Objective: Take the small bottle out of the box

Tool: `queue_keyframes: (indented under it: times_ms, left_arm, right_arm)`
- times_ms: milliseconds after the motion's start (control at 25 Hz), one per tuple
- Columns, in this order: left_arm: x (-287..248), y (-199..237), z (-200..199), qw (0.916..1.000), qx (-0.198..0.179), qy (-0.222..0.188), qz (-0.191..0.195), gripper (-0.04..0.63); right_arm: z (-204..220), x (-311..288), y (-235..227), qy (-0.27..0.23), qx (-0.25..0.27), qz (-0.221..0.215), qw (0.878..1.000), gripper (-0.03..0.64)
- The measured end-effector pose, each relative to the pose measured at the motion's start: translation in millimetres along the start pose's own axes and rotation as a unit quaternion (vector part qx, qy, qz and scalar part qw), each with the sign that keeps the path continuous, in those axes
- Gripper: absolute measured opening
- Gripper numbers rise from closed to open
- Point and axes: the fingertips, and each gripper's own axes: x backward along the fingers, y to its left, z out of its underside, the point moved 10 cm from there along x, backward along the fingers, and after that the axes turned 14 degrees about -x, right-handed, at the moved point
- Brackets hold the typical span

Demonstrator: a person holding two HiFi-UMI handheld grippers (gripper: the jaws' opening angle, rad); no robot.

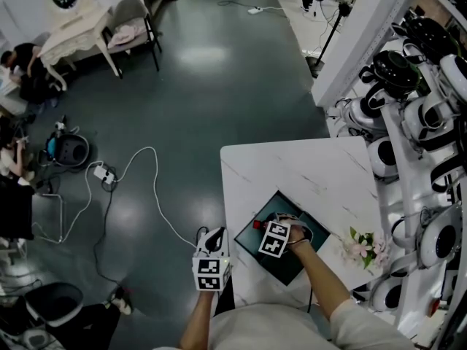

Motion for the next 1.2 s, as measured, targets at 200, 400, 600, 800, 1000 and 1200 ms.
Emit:
queue_keyframes:
  times_ms: [200, 400, 600, 800, 1000, 1200]
  left_arm:
    - [3.1, 0.8, -0.8, 1.0, -0.002, -0.001, -0.005, 0.018]
    - [7.4, -1.2, -4.7, 0.9999, -0.005, -0.004, -0.01, 0.018]
    - [10.9, -7.5, -8.6, 0.9998, -0.009, -0.009, -0.012, 0.018]
    - [15.5, -15.0, -12.6, 0.9997, -0.017, -0.014, -0.014, 0.018]
    - [21.3, -21.2, -17.9, 0.9994, -0.024, -0.018, -0.018, 0.018]
    - [29.6, -29.0, -25.6, 0.9989, -0.032, -0.025, -0.025, 0.018]
  right_arm:
    - [1.0, 1.4, 1.7, -0.01, 0.01, 0.008, 1.0, 0.236]
    - [4.9, 6.3, 4.2, -0.019, 0.023, 0.031, 0.999, 0.235]
    - [8.9, 21.9, 4.7, -0.053, 0.031, 0.056, 0.997, 0.235]
    - [15.9, 40.8, 8.2, -0.092, 0.025, 0.074, 0.993, 0.235]
    - [25.2, 59.7, 6.2, -0.144, -0.022, 0.087, 0.986, 0.235]
    - [33.8, 82.3, 3.0, -0.217, -0.089, 0.082, 0.969, 0.235]
